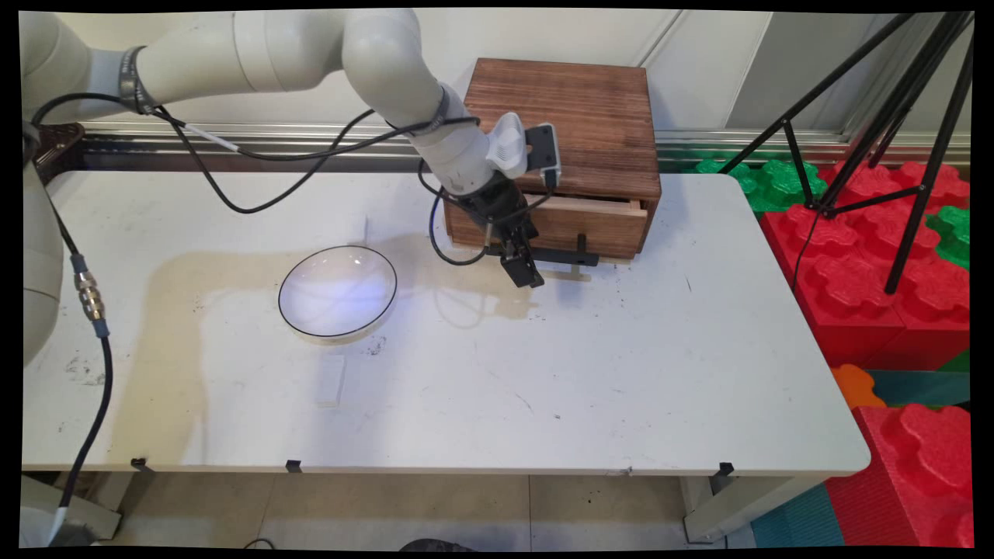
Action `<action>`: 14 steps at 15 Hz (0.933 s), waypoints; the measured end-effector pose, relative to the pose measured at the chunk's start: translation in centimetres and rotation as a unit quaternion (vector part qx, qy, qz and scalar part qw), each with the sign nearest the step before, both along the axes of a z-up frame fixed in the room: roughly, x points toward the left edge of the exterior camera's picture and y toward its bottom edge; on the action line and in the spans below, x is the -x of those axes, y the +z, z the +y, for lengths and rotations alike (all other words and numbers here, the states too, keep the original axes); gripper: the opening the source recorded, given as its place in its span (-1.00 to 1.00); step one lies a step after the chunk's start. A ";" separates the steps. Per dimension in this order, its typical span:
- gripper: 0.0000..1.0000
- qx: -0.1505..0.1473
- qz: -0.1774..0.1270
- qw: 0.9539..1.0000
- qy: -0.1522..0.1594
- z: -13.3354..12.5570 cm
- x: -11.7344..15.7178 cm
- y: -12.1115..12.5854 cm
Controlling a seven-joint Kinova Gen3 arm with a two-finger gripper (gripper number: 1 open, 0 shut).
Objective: Open the drawer
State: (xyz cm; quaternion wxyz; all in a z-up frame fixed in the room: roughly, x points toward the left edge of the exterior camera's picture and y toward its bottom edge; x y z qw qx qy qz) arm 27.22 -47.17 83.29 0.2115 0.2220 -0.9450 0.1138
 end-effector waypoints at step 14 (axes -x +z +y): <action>1.00 -0.020 -0.004 1.000 0.018 0.1 1.6 -3.0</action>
